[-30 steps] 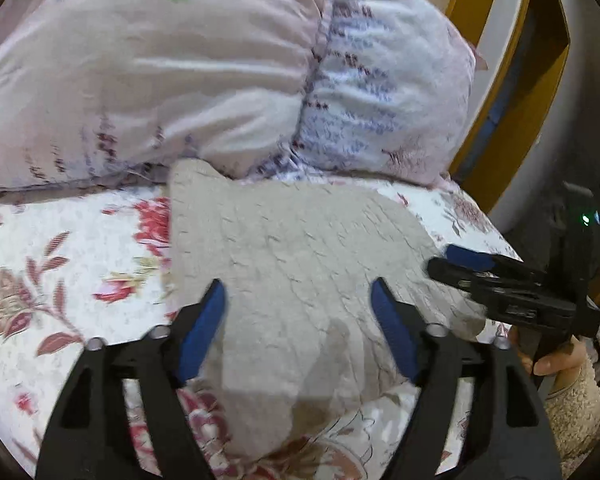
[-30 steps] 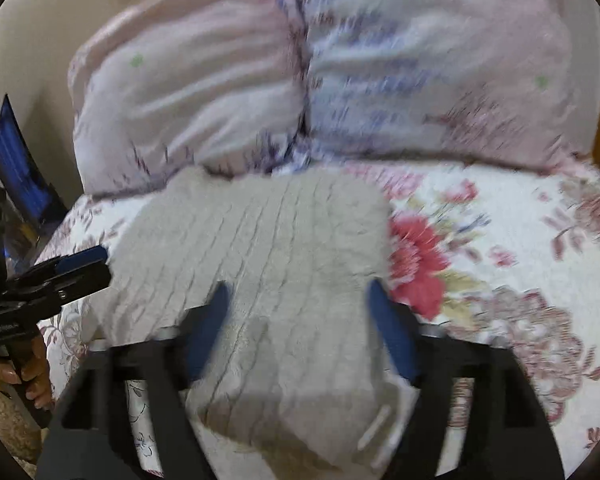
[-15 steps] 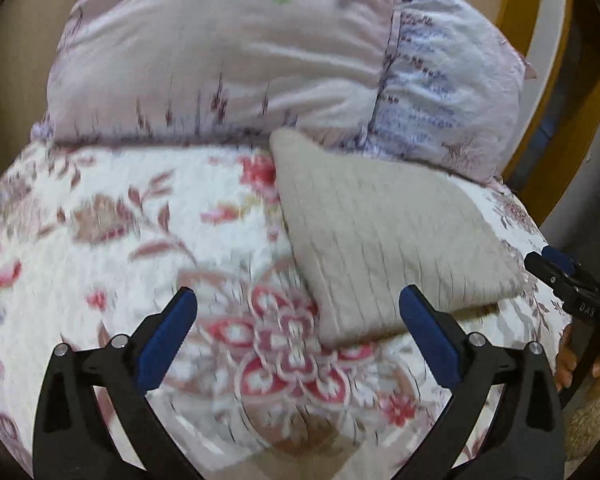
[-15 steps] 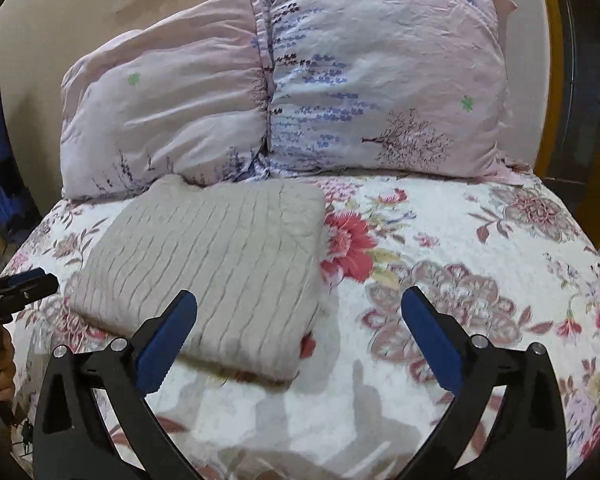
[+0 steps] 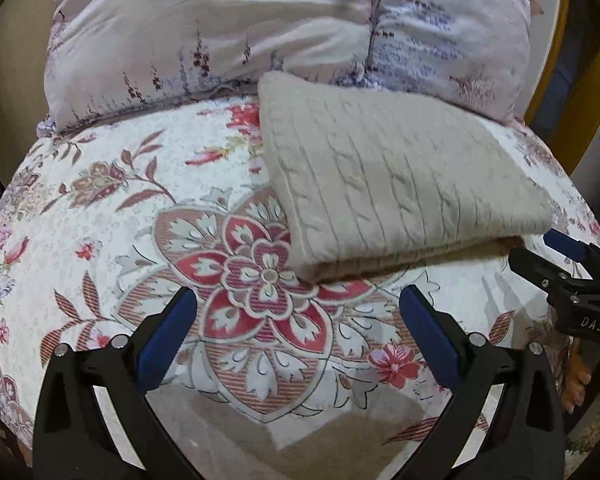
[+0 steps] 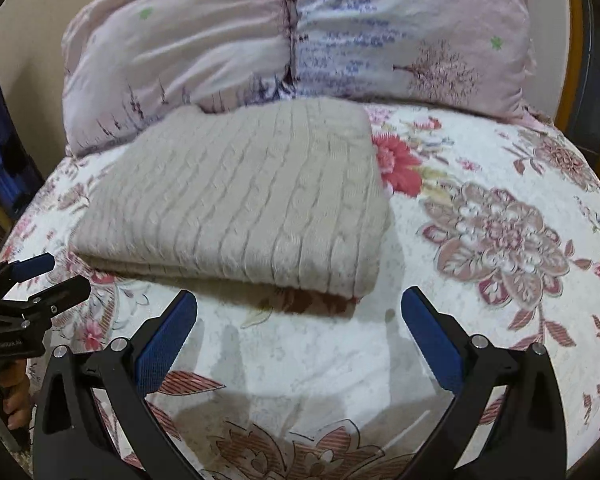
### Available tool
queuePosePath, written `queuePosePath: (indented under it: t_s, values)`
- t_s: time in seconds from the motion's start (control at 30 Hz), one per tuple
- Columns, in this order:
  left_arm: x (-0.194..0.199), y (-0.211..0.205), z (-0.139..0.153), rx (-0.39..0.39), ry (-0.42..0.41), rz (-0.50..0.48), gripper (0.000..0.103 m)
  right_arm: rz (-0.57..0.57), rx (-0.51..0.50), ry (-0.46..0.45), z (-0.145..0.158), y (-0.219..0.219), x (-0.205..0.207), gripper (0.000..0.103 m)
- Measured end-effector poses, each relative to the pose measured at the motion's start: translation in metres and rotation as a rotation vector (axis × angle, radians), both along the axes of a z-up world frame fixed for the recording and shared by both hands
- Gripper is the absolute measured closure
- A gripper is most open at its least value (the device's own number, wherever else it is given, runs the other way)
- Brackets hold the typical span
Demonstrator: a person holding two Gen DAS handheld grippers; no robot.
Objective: Fold small clothes
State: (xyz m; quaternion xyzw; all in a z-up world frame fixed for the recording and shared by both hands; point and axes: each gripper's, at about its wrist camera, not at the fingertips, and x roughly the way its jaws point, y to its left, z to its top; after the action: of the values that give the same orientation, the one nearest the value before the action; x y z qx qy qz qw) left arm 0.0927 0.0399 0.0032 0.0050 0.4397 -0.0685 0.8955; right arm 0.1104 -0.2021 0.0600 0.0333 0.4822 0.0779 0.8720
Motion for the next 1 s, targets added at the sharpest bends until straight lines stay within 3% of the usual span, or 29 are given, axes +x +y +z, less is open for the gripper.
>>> queuePosePath:
  t_s: [0.33, 0.7, 1.0]
  values:
    - [0.008, -0.002, -0.013, 0.007, 0.051, 0.009, 0.002, -0.009, -0.068, 0.053, -0.009, 0.004, 0.002, 0.001]
    - [0.011, -0.011, -0.018, 0.075, 0.045, 0.008, 0.002, -0.023, -0.107, 0.095, -0.017, 0.009, 0.004, 0.001]
    - [0.011, -0.011, -0.019, 0.075, 0.021, 0.01, 0.002, -0.025, -0.104, 0.077, -0.017, 0.009, 0.002, 0.001]
